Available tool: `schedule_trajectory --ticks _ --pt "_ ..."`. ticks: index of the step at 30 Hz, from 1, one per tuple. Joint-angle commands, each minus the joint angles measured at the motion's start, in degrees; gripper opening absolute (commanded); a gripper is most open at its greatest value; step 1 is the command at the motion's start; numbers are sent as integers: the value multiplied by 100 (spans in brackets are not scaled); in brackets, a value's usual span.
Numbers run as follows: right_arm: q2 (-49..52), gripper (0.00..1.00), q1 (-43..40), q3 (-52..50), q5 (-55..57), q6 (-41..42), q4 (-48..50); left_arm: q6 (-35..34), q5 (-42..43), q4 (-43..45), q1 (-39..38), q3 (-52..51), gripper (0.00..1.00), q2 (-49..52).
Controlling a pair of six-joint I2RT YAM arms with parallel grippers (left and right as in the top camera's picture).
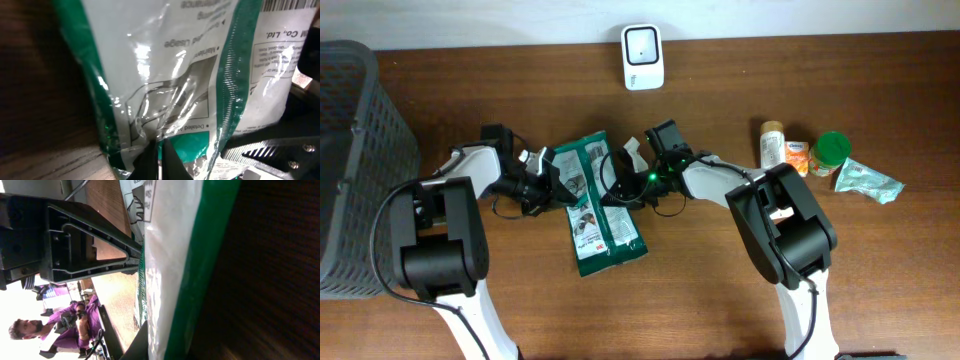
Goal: Scan the item barcode
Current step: 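Lift the packet with the right gripper as the left gripper releases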
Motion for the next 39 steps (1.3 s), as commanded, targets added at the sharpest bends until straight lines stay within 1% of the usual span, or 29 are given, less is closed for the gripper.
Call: schedule_trajectory --ticks 1,2,4,6,8,9,11,12,15,18,20,22,26,27,29,32,36,37,38,39 --pt "-304 4 -199 0 -181 -184 -44 404 -404 -317 -52 223 14 199" --pt "-448 4 -306 0 -179 -367 -192 560 -411 -518 17 446 20 94" --pt "-693 4 -492 0 -179 -791 -535 713 -511 -822 192 907 26 -203" --pt "-949 4 -638 0 -184 -1226 -953 732 -671 -929 343 1276 31 -538" --pt "-1152 4 -645 0 -184 -1633 -1259 769 -769 -922 389 1403 36 -769" --pt "-1235 4 -645 2 -181 -1902 -1478 855 -769 -918 393 1427 36 -846" --pt "-1292 4 -634 216 39 -2892 -2706 951 -772 -887 393 1432 38 -901" --pt "-1292 4 -627 275 236 -3128 -3053 951 -776 -883 393 1432 38 -898" --pt "-1292 4 -525 741 1534 -4000 -4465 953 -925 -855 393 1432 38 -896" --pt "-1290 4 -361 1231 2398 -4496 -5010 953 -922 -848 391 1429 38 -896" --pt "-1290 4 -278 1377 2485 -4865 -5141 953 -922 -868 387 1429 38 -896" --pt "-1290 4 -264 1423 2212 -5066 -5237 953 -922 -870 387 1429 38 -894" --pt "-1292 4 -382 1775 758 -5104 -5156 953 -925 -868 378 1429 42 -894" --pt "-1292 4 -474 1989 306 -5099 -5180 953 -927 -868 378 1429 43 -894" --pt "-1296 4 -695 2343 -197 -5099 -5355 953 -927 -868 378 1429 44 -894" --pt "-1342 4 -1012 2765 -437 -5108 -5700 949 -1054 -866 378 1429 45 -894" --pt "-1794 4 -1167 2841 -442 -5209 -5737 949 -1211 -859 378 1429 47 -894" --pt "-1934 4 -1169 2841 -444 -5259 -5737 949 -1211 -844 378 1429 54 -894" --pt "-2203 4 -1167 2841 -439 -5296 -5735 949 -1233 -824 378 1429 68 -894" --pt "-2465 4 -1167 2841 -437 -5300 -5733 949 -1362 -815 378 1429 86 -894"
